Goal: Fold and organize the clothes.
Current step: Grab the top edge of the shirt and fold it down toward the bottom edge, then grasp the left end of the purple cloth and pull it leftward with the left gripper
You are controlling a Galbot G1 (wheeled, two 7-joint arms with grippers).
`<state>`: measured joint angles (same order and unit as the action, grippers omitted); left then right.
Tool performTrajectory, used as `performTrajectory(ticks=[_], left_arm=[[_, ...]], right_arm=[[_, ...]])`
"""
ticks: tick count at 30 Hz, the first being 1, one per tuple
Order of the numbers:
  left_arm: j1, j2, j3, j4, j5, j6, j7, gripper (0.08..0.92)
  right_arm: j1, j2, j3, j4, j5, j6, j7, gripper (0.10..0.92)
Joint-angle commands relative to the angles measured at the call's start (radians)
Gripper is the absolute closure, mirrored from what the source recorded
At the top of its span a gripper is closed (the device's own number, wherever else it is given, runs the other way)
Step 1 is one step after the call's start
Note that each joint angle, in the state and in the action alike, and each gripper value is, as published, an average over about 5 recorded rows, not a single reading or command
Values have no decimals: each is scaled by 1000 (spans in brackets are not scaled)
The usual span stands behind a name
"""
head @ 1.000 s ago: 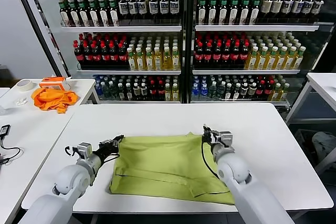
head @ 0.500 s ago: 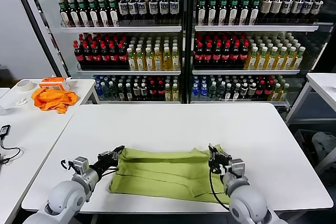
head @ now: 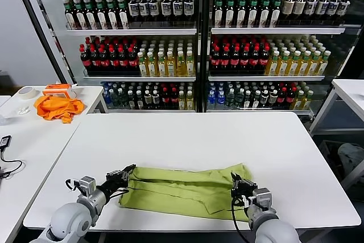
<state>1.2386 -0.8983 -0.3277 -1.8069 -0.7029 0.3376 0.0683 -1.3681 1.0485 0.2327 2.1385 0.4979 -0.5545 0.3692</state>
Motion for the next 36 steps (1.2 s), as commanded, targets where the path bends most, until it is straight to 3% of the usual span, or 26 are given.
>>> performTrajectory(ticks=[1,7,11,15,20,23,33,36], left_arm=[[6,-1,-1,5,6,-1,6,915],[-12,-14,13,30,51,0,-18,915],[-2,-19,0,4,51,-4,-41,876],[21,-27,-22,-69,23,1,-118,766],[74,-68,16,-165,-23,56,-352,619],[99,-107,59,-188,-32,71,-450,532],[95,-163,100,-166,-31,102,-590,248],[103,-163,101,-174,-32,107,-600,228]], right_arm=[[-62,-4,7,58,-29,-10,7,920],[-81,3,-1,15,-83,-5,3,907],[-96,5,11,25,-82,3,2,829],[-115,7,43,66,-72,14,5,716],[-172,16,90,123,-38,26,0,569],[-201,19,101,129,-33,32,-4,482],[-221,29,102,131,-35,43,-10,222],[-219,33,104,124,-37,47,-10,205]])
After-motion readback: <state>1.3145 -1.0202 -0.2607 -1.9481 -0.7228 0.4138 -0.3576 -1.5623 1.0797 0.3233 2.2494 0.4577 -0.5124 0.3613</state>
